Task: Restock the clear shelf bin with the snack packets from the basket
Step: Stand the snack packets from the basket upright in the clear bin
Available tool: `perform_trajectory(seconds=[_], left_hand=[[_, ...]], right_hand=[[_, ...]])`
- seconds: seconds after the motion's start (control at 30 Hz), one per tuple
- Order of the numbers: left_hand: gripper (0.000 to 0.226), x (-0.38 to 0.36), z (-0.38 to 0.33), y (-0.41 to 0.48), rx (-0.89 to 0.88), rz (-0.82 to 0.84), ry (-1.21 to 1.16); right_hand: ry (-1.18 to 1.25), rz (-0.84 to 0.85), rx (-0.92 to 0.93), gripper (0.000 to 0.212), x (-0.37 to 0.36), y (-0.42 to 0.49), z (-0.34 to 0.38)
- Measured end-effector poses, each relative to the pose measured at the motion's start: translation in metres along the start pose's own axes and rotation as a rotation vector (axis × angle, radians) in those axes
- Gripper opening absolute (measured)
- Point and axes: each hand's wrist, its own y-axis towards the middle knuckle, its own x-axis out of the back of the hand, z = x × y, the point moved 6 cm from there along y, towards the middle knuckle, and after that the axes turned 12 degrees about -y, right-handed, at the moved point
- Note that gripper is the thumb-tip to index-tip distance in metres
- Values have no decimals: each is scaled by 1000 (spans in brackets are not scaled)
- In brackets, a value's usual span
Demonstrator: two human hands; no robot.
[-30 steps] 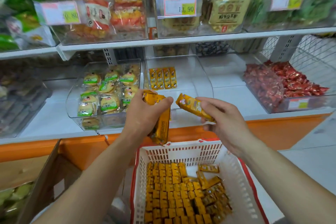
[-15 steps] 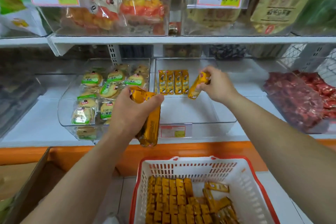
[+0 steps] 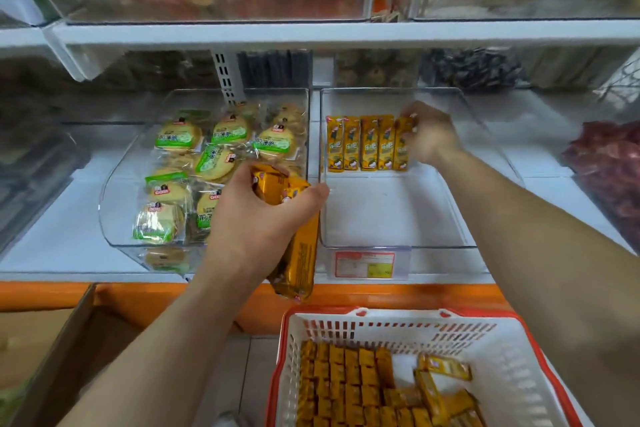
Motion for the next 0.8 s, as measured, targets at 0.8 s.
perform_trajectory(seconds=[0.8], left_hand=[[63, -82, -24, -60, 222, 167, -337]], right_hand=[[809, 334, 84, 35, 93, -285, 44]])
